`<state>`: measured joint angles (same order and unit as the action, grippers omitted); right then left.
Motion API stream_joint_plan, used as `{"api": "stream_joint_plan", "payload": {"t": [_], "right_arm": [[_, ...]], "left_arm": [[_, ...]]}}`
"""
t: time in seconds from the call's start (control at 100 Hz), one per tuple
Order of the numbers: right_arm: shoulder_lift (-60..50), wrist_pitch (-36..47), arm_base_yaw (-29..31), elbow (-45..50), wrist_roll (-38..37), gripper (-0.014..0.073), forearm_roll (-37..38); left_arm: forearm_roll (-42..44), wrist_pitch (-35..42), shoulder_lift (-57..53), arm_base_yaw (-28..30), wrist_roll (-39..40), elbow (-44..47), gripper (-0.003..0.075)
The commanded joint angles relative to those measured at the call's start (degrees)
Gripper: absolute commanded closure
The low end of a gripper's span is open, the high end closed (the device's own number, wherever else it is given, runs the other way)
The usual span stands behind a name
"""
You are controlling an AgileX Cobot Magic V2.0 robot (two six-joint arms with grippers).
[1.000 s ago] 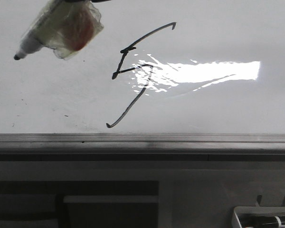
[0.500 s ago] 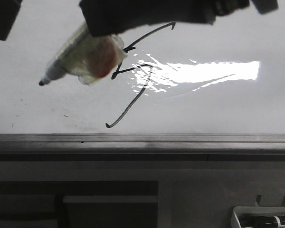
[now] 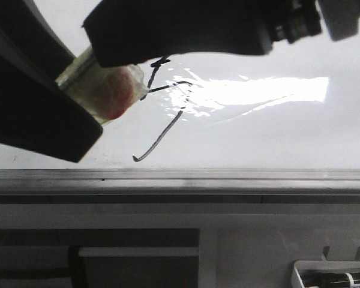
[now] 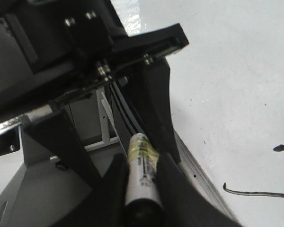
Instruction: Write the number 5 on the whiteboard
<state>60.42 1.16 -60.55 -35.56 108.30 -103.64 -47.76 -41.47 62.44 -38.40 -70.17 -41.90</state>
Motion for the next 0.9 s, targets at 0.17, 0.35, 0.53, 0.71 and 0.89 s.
{"api": "stream_joint_plan", "payload": {"t": [0.17, 0.35, 0.53, 0.71, 0.89], "right_arm": [[-1.0, -1.9, -0.2, -1.6, 0.7, 0.0662, 0.5], [-0.4, -1.9, -0.2, -1.0, 0.7, 0.0662, 0.5], [-0.1, -2.8, -0.2, -0.1, 0.7, 0.0662, 0.5], [-0.1, -3.9, -0.2, -0.1, 0.7, 0.0662, 0.5], [-0.1, -4.0, -0.2, -0.1, 0.7, 0.0662, 0.5]], "left_arm": [[-2.9, 2.2, 1.0, -0.9, -0.1, -2.1, 0.0323], [-2.9, 2.2, 1.0, -0.9, -0.1, -2.1, 0.0388], [-2.9, 2.2, 1.0, -0.9, -0.1, -2.1, 0.0521], [-2.9, 2.2, 1.1, -0.9, -0.1, -2.1, 0.0662], [-2.9, 1.6, 1.1, -0.9, -0.1, -2.1, 0.0741]]}}
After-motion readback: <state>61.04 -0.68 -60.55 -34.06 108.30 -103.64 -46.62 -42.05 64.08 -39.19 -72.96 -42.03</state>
